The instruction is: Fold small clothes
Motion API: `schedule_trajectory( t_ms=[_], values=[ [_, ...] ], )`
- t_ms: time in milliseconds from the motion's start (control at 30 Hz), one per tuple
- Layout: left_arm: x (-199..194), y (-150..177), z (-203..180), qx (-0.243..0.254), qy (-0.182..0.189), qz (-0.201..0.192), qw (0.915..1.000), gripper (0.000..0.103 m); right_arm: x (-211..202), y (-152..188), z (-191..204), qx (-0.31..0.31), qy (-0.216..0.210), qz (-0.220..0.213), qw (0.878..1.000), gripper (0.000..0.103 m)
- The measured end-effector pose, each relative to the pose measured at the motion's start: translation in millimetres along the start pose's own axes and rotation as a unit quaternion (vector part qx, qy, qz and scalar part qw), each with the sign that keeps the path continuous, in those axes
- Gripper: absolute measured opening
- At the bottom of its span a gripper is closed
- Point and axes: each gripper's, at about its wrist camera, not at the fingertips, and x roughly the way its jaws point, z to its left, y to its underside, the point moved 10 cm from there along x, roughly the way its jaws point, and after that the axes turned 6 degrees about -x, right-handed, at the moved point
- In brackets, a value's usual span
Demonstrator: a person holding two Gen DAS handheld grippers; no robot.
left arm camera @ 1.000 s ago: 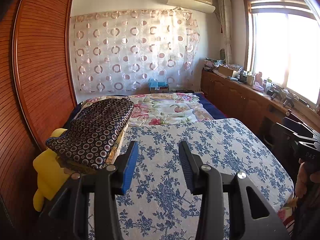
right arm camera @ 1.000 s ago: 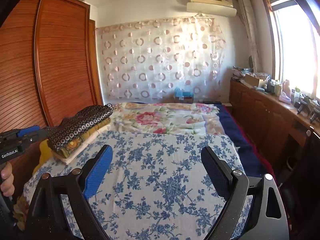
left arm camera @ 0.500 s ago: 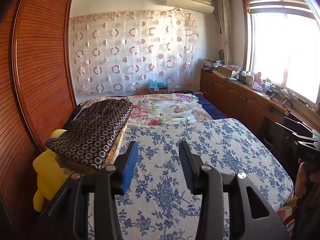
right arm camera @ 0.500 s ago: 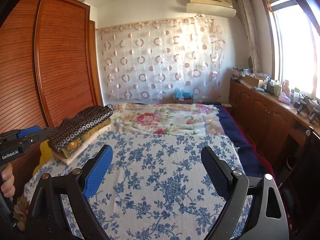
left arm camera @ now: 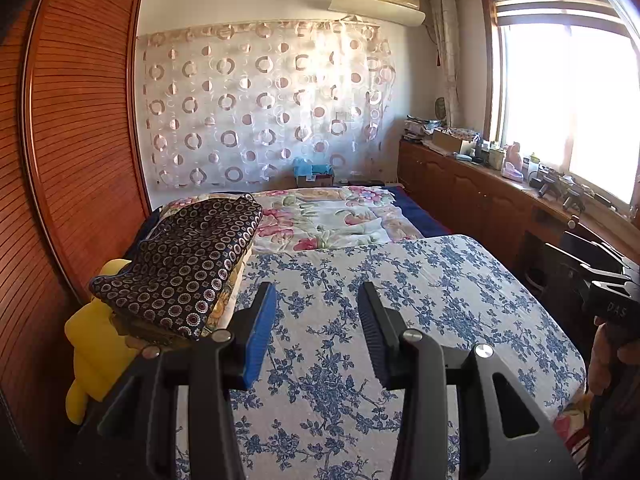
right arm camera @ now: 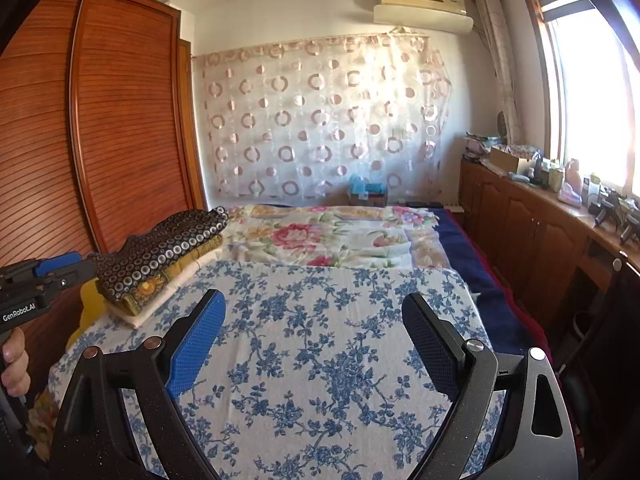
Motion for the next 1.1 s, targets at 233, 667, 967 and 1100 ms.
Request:
schedule_trajectory(
  t_ms=[233,667,967,1100],
  values=[
    [-0.4,0.4,-1.2,0.0,-0.001,0.0,1.0,0.042,-0.7,-0.1,-2.6,-0.001,0.001,0.001,1.0,0.092],
    [-0.5,1.0,-1.4,0.001,0.0,0.0,1.0,0.042,-0.8,-0.4,-4.1,-0.001,0.001,-0.001,1.0,0.092],
    [-1.9,-2.2,-0.3,0.002,0.0,-0.002,1.0,0.042,-3.4,-1.9,-4.8,-0.001,0.001,-0.003,1.0,0.092],
    [-2.1,-1.9,-0.4,0.002,0.0,-0.002,1.0,0.042,-6.4,-6.8,-8.7,-0.001,0.002,-0.005,1.0,0.092]
  ],
)
